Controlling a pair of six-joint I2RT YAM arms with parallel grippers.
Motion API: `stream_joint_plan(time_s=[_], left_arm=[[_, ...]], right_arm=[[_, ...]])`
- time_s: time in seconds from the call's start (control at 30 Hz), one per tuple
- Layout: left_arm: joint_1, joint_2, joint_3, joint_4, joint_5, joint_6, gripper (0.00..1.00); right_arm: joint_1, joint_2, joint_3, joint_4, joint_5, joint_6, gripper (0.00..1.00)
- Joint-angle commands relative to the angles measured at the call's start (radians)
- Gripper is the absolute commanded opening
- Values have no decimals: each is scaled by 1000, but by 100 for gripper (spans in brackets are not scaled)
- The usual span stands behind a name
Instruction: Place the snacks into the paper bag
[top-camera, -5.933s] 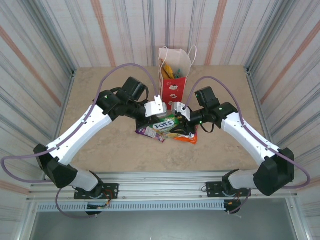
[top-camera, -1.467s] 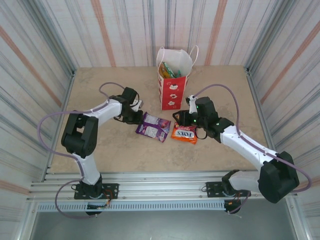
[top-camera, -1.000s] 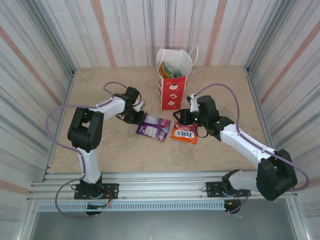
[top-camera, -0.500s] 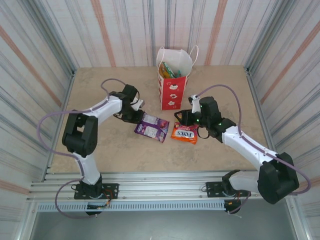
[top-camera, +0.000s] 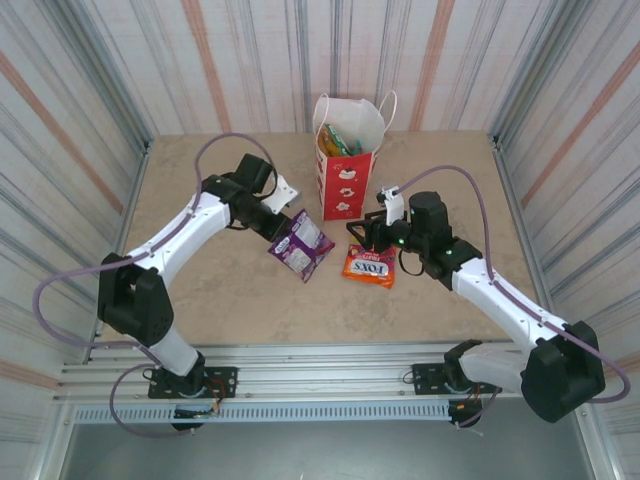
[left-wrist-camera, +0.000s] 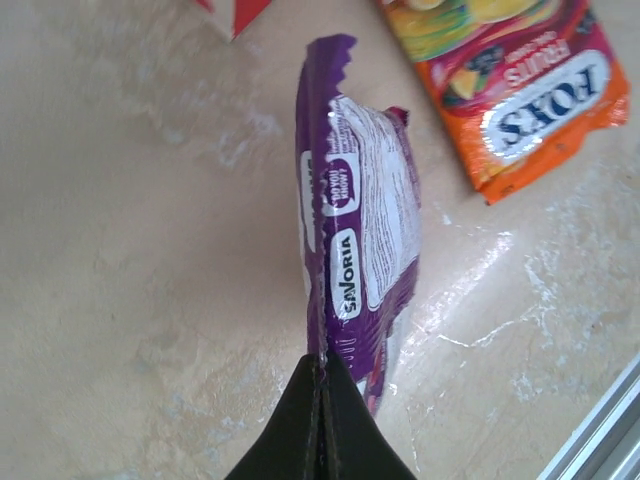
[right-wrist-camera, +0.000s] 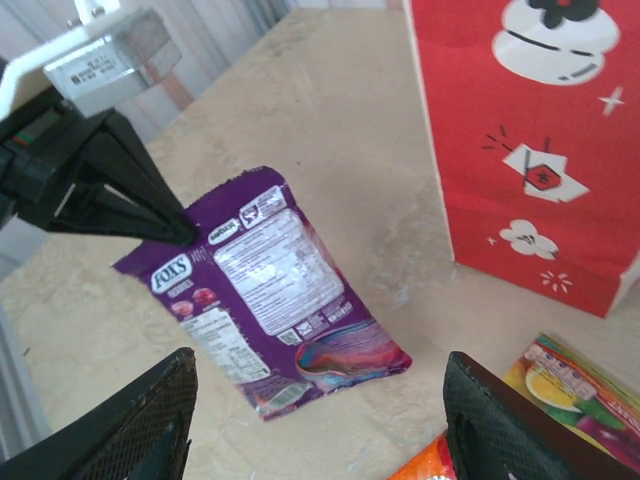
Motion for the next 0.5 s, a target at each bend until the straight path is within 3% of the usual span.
stream_joint_plan(time_s=[0.0, 0.23, 0.47], left_arm=[[-33, -67, 59, -58, 25, 158, 0], [-112, -94, 143, -136, 40, 314, 0], [-164, -110, 208, -170, 21, 402, 0]], right_arm=[[-16, -4, 0, 17, -100, -89, 67], [-25, -6, 42, -91, -261, -358, 74], [-18, 26, 142, -293, -304, -517, 81]])
